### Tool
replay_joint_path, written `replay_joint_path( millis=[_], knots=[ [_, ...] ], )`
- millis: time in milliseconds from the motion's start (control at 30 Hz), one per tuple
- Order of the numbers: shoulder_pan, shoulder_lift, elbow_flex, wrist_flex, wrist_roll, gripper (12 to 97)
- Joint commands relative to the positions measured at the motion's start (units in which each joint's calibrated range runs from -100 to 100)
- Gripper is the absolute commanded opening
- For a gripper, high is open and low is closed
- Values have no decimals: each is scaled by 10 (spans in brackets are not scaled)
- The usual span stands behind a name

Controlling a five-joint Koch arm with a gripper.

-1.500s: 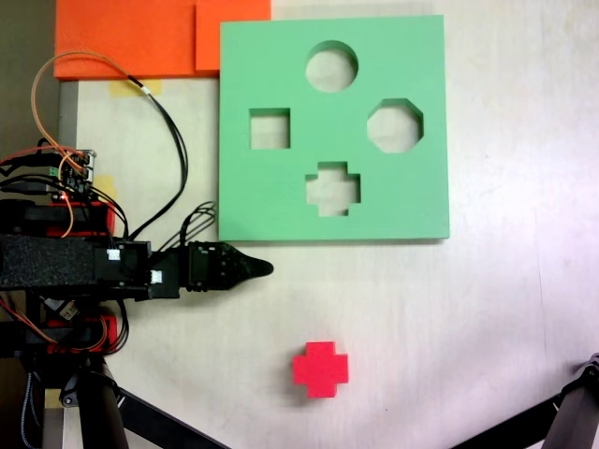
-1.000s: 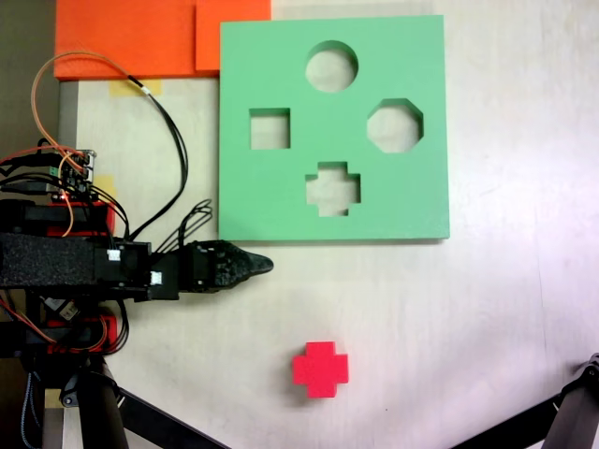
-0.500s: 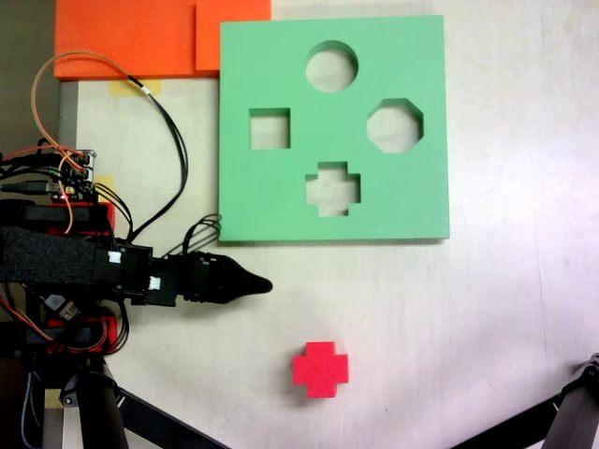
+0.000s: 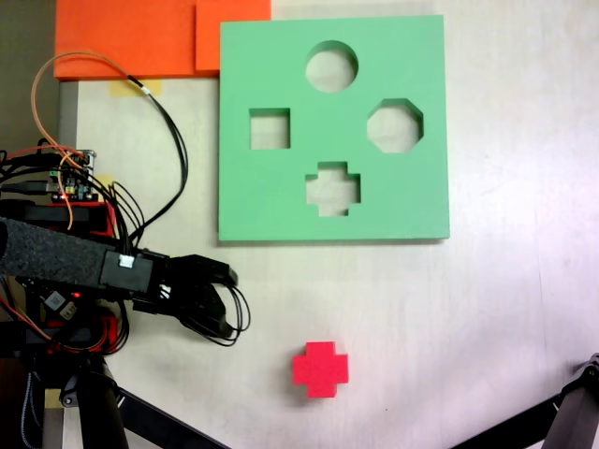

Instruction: Put the cross columnar block into the corresponding hole

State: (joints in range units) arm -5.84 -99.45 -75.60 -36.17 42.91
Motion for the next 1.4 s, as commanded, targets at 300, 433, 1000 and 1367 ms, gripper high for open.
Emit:
replay_joint_path(
  millis=[300, 433, 1000, 1367],
  knots=[
    [12, 27, 414, -302, 17, 417],
    [12, 151, 536, -358, -2, 460],
    [-35, 672, 911, -525, -45, 824],
    [-46, 834, 948, -533, -55, 824]
  ],
)
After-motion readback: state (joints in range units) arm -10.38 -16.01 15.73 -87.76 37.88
